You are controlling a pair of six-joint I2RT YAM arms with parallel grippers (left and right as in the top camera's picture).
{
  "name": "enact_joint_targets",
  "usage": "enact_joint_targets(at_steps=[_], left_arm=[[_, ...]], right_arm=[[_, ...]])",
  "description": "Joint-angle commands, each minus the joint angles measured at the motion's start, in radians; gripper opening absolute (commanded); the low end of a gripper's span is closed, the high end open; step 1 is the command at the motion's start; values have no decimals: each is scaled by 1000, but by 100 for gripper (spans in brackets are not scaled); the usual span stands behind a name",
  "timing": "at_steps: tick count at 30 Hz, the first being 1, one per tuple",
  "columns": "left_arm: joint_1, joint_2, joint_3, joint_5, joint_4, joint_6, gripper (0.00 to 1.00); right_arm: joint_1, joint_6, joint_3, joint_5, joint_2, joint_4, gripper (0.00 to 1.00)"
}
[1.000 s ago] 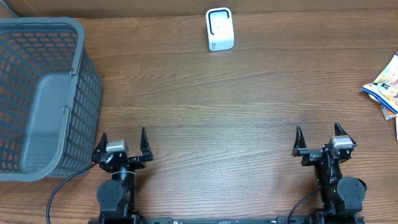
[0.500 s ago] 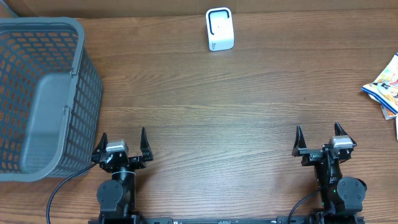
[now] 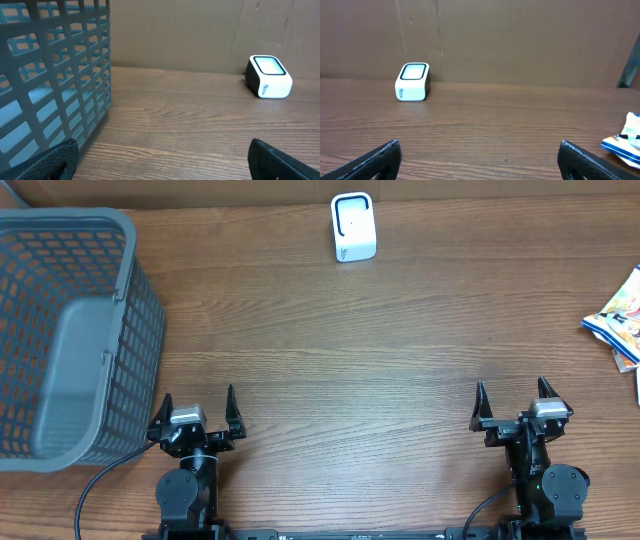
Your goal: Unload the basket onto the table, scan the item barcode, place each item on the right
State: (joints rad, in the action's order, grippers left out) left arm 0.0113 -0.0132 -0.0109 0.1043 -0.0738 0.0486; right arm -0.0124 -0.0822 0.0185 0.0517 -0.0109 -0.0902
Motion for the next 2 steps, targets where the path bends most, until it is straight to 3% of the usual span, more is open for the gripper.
enact_joint_targets(at_steps=[1, 2], left_arm=[[3, 9, 6, -5, 4, -16, 100], [3, 9, 6, -5, 4, -16, 100]], right_arm=[[2, 4, -10, -6, 8, 8, 100], [2, 4, -10, -6, 8, 8, 100]])
